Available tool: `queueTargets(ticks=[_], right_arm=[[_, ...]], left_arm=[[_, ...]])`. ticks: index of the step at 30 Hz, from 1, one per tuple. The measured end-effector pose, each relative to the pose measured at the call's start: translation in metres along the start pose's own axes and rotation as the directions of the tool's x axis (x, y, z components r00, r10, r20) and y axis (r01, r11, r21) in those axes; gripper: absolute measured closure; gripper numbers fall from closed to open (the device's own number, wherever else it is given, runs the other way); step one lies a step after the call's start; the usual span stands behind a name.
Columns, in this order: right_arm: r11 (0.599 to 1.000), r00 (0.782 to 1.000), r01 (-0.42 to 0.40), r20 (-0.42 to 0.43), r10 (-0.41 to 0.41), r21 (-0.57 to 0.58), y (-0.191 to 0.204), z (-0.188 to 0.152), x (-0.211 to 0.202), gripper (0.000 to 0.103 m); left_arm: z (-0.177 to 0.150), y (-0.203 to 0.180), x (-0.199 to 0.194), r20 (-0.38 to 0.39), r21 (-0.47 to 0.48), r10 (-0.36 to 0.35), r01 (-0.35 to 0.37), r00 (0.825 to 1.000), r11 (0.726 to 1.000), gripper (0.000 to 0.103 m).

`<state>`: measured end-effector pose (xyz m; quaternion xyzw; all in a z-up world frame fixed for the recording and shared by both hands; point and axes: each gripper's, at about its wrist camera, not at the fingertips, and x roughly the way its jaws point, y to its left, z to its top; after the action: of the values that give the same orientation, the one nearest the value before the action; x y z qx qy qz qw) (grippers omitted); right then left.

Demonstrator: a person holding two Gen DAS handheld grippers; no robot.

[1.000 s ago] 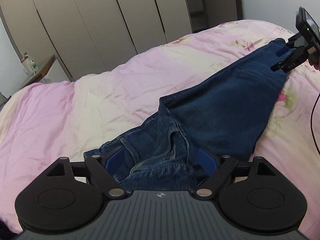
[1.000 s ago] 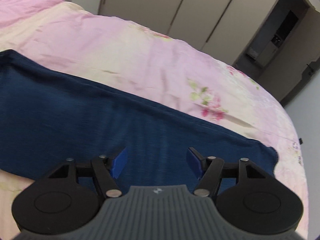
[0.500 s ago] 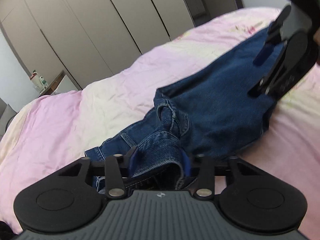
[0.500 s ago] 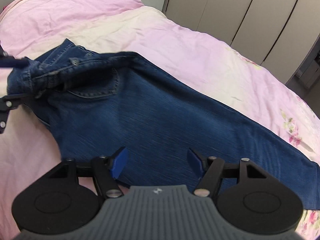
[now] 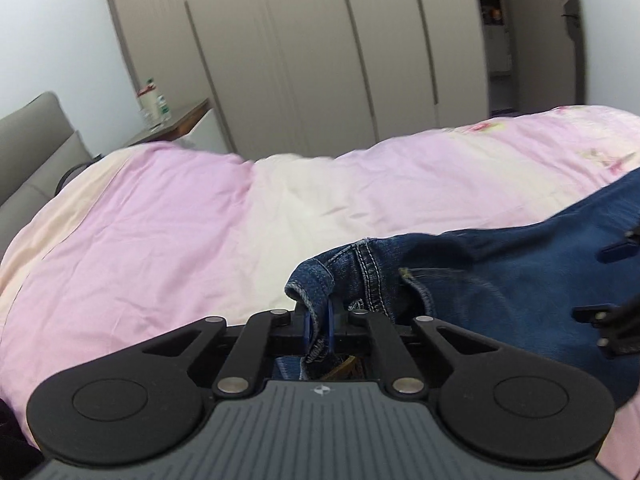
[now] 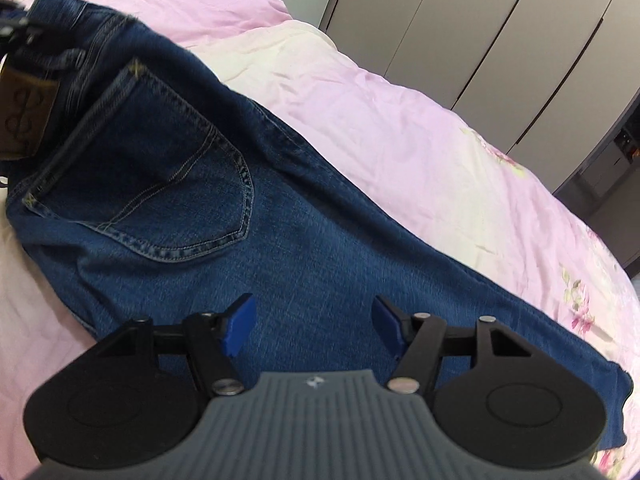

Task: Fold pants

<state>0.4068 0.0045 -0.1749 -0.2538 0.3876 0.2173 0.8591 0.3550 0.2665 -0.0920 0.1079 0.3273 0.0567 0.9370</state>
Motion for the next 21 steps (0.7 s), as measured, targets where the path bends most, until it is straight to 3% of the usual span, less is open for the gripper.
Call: queueTargets(ticks=[5,8,10,11,12,13,14,15,19,21], right_arm=[[1.0,0.999,0.031,-0.011,-0.031,0.002,0.002,0.006,0.016,0.043],[0.999,0.999,0.044,-0.027,-0.044,0.016,0.001,0.008,0.025,0.043],[0.999,0.998,0.043,-0.039,-0.041,0.03,0.0,0.007,0.028,0.043],[0.999,0.998,0.041,-0.043,-0.04,0.033,0.0,0.006,0.029,0.043],[0.999,0.998,0.04,-0.044,-0.038,0.033,-0.002,0.006,0.028,0.042],[0.999,0.998,0.039,-0.043,-0.038,0.031,-0.002,0.005,0.028,0.041],[0.999,0.998,0.041,-0.042,-0.04,0.027,-0.002,0.005,0.028,0.041],[0.999,0.998,0.043,-0.043,-0.042,0.028,-0.002,0.004,0.028,0.041],[0.997,0.999,0.041,-0.02,-0.04,0.066,-0.006,-0.004,0.017,0.041],[0.996,0.999,0.035,0.004,-0.036,0.087,-0.008,-0.011,0.005,0.041]], left_arm=[[-0.006,0.015,0.048,-0.078,-0.013,0.034,-0.035,0.996,0.999,0.093],[-0.018,0.013,0.072,-0.129,0.025,0.054,-0.051,0.99,0.998,0.086],[-0.026,0.015,0.078,-0.144,0.035,0.064,-0.059,0.988,0.998,0.069],[-0.028,0.022,0.077,-0.144,0.008,0.045,-0.044,0.989,0.999,0.067],[-0.029,0.031,0.073,-0.142,-0.043,0.02,-0.026,0.99,0.999,0.058],[-0.029,0.042,0.068,-0.134,-0.098,-0.004,-0.009,0.991,0.995,0.042],[-0.029,0.052,0.061,-0.127,-0.153,-0.022,0.003,0.992,0.988,0.034],[-0.029,0.062,0.053,-0.121,-0.203,-0.036,0.011,0.992,0.979,0.029],[-0.035,0.092,0.018,-0.105,-0.335,-0.112,0.071,0.988,0.94,0.027],[-0.046,0.102,0.005,-0.077,-0.405,-0.181,0.135,0.98,0.904,0.017]])
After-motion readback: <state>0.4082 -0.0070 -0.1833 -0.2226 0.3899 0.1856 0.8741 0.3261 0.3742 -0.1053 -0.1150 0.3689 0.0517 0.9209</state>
